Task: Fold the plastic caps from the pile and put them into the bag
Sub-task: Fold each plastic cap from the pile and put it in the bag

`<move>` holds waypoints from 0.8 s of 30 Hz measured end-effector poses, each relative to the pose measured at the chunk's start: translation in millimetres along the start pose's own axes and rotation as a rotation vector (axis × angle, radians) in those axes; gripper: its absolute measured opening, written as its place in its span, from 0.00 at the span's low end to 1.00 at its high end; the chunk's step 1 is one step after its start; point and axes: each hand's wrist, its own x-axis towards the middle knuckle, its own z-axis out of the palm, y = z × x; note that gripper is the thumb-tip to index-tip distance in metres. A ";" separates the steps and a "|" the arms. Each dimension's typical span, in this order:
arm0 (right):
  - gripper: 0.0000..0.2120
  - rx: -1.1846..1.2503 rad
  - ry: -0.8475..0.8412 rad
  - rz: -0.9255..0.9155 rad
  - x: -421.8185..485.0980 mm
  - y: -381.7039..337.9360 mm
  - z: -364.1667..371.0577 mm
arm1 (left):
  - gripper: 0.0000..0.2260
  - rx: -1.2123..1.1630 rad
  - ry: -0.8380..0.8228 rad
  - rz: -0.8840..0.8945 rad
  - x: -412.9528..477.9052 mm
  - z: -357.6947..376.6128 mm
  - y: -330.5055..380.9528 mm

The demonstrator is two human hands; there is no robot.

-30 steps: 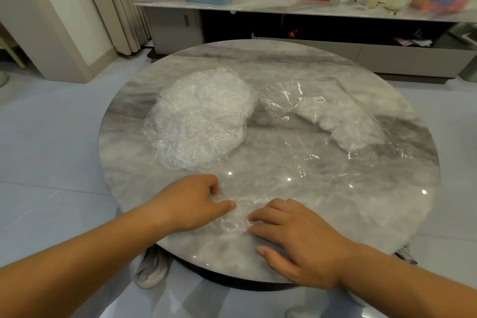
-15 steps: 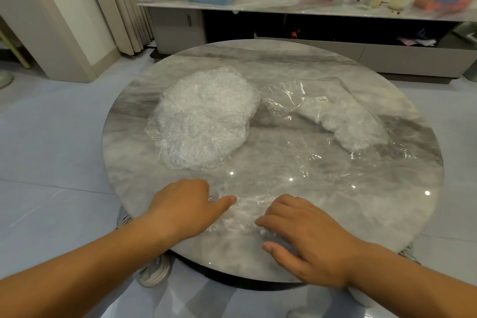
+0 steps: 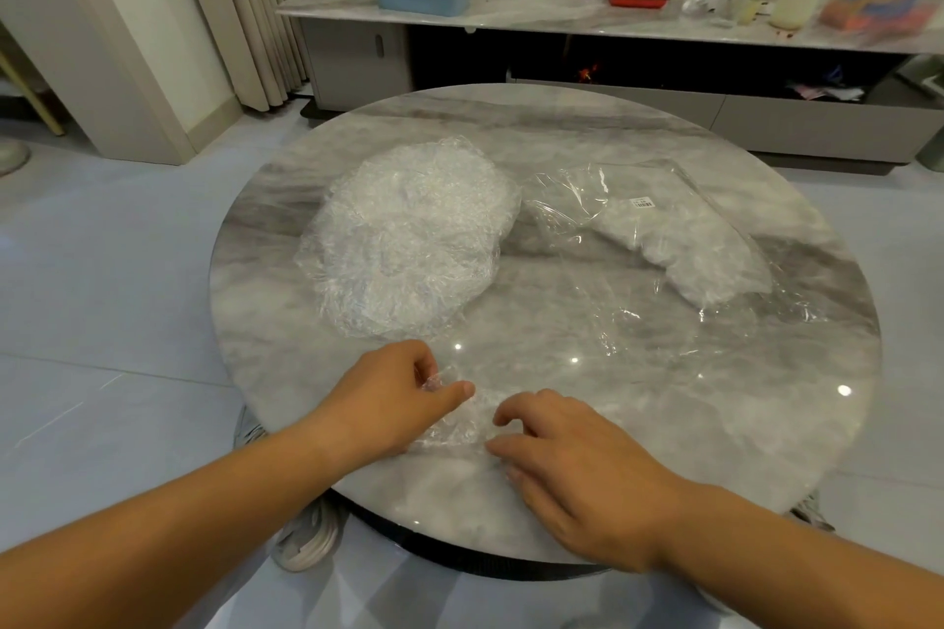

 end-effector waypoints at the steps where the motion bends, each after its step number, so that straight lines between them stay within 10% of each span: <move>1: 0.19 -0.001 -0.029 -0.012 0.6 -0.2 0.8 | 0.20 -0.018 -0.002 0.003 -0.1 -0.9 0.8; 14: 0.16 -0.012 -0.036 -0.068 -7.1 0.6 -0.8 | 0.22 -0.752 -0.240 -0.234 -12.3 6.6 23.3; 24: 0.11 0.030 0.222 -0.067 -26.9 10.3 -9.2 | 0.23 -0.877 -0.271 -0.294 -17.7 18.7 33.3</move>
